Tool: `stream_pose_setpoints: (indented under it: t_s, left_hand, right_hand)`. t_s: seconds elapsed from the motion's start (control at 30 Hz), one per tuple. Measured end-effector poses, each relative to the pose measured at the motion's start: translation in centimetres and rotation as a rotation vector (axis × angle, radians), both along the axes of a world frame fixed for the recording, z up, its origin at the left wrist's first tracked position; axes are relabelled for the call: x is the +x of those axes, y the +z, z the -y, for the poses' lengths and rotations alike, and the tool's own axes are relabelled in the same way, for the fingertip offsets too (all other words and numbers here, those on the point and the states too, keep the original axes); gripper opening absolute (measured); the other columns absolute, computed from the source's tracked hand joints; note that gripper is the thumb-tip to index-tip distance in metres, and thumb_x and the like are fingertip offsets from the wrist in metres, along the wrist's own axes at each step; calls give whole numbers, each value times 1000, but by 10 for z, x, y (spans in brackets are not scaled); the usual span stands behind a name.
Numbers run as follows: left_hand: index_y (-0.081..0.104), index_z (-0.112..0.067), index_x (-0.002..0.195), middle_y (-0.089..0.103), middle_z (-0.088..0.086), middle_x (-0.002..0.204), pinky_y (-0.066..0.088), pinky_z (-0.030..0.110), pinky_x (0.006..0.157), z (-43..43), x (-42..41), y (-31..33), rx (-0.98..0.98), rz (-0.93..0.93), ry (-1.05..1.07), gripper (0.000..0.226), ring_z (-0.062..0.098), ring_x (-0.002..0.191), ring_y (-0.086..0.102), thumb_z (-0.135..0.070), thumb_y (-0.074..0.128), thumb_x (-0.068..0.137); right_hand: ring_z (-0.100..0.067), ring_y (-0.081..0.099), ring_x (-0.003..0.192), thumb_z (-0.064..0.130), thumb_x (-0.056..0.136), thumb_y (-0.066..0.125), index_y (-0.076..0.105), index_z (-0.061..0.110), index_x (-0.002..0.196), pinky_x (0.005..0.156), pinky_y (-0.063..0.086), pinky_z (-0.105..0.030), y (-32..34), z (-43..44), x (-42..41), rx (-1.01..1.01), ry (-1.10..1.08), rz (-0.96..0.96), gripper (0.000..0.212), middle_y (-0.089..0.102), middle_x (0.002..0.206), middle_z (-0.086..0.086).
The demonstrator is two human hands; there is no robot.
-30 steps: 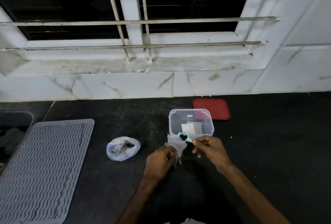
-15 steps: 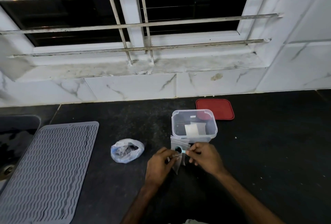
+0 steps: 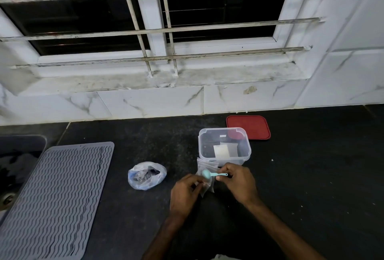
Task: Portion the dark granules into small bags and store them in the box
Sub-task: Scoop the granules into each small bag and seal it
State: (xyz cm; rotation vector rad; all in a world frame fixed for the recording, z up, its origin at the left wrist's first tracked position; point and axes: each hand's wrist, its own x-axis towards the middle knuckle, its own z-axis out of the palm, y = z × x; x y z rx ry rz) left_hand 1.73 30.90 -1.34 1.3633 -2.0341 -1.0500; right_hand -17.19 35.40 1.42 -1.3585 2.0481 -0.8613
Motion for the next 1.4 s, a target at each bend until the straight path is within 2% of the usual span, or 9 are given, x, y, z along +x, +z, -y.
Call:
stream_pose_setpoints:
  t_s: [0.23,0.37,0.57,0.73,0.9,1.03,1.13,1.3,1.4]
  left_hand:
    - [74,-37,89,67,-21,89,52,23,72,0,2,-3,-8,-46,46,9,0,83,63,-30,74,83]
    - [74,-39,89,67,-23,88,54,24,71,-2,2,-3,16,-66,62,11,-1,81,63,-30,74,83]
    - [74,-39,87,67,-23,87,52,22,72,0,1,-1,19,-91,93,12,-1,81,63,-29,76,81]
    - [74,-38,86,67,-23,88,54,27,72,0,2,-2,27,-75,94,10,0,81,63,-29,75,82]
    - [71,-40,90,56,-21,100,51,23,77,3,2,-2,-41,-11,105,8,-1,95,54,-34,72,84]
    - [73,-34,93,44,-17,131,37,11,90,5,1,-5,-94,30,107,12,2,121,42,-33,75,82]
    - [72,-35,91,38,-19,142,30,16,102,7,-2,-10,-68,-23,107,9,-2,130,34,-33,74,82]
    - [68,-34,88,67,-20,102,52,24,85,7,-5,-6,34,-122,128,11,2,98,63,-31,76,81]
    - [60,-38,95,67,-21,91,54,24,75,7,-3,2,56,-116,206,27,-3,85,63,-36,79,77]
  right_hand:
    - [-19,71,62,14,77,82,75,14,82,66,59,-32,-3,-1,9,-51,-142,389,8,76,77,5]
    - [-39,71,76,6,83,75,73,4,84,73,59,-46,-8,-4,10,-47,-186,559,3,76,75,-8]
    - [-3,72,79,8,74,83,76,15,80,71,55,-16,-5,-5,8,-79,-105,388,12,76,81,8]
    - [-16,72,68,13,84,76,73,11,84,68,58,-29,-2,-4,5,-91,-164,491,3,77,78,1]
    - [-13,61,63,17,91,67,69,8,90,57,42,-25,-10,-17,-12,36,-335,751,9,77,81,-8]
    - [-14,60,68,17,90,69,71,10,86,57,40,-25,-38,-36,-32,93,-429,658,9,76,78,-7]
    - [-22,67,74,23,84,76,74,21,74,68,51,-32,-63,-36,-48,129,-420,353,11,73,74,1]
    - [-17,57,103,34,84,74,72,27,98,84,48,-31,-66,-33,-45,143,-395,-113,16,60,109,3]
    - [-10,56,101,29,85,74,71,26,100,87,48,-25,-52,-27,-27,-98,-262,-81,16,59,107,9]
